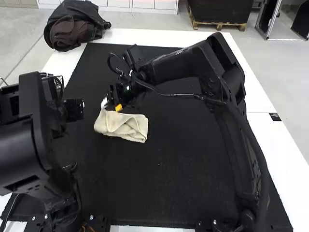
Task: Fold the towel.
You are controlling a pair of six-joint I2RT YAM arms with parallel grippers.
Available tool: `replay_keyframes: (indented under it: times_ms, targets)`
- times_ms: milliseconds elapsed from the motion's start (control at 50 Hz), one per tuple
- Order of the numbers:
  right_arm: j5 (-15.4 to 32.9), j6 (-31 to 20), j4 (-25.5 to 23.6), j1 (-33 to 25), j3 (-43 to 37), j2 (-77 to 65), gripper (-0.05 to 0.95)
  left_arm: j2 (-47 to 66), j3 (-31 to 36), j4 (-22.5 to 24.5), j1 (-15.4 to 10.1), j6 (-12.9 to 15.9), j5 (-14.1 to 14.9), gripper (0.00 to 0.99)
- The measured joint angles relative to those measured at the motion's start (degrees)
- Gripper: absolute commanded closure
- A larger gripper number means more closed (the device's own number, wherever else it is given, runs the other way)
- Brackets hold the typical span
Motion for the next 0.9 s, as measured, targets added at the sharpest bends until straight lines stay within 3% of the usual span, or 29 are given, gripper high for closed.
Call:
replay_keyframes:
  times_ms: [140,180,240,280,300,320,560,760,900]
  targets:
    - [-0.2,0.0,-0.3,-0.1,2.0,-0.5,0.08,0.0,0.0,0.1,0.0,0.0,0.0,0.033]
    - [-0.2,-0.1,-0.4,-0.2,2.1,-0.9,0.16,0.0,0.0,0.1,0.0,0.0,0.0,0.033]
    - [-0.2,-0.3,-0.5,-0.6,2.1,-1.6,0.4,0.0,0.0,0.1,0.0,0.0,0.0,0.033]
    - [-0.3,-0.4,-0.9,-1.0,2.1,-2.1,0.66,0.0,0.0,0.1,0.0,0.0,0.0,0.033]
    - [-0.3,-0.5,-1.4,-1.4,2.1,-2.6,0.86,0.0,0.0,0.1,0.0,0.0,0.0,0.033]
    - [-0.3,-0.6,-1.7,-1.8,2.1,-2.9,0.93,0.0,0.0,0.1,0.0,0.0,0.0,0.033]
    - [1.1,-3.7,-0.6,-7.1,-2.8,-9.3,0.92,0.0,0.0,0.0,0.0,0.0,0.0,0.033]
    - [4.5,-12.8,-6.4,-6.9,-8.1,-10.3,0.92,0.0,0.0,0.0,0.0,0.0,0.0,0.033]
    - [7.1,-18.3,-7.3,-6.9,-11.2,-10.3,0.92,0.0,0.0,0.1,0.0,0.0,0.0,0.033]
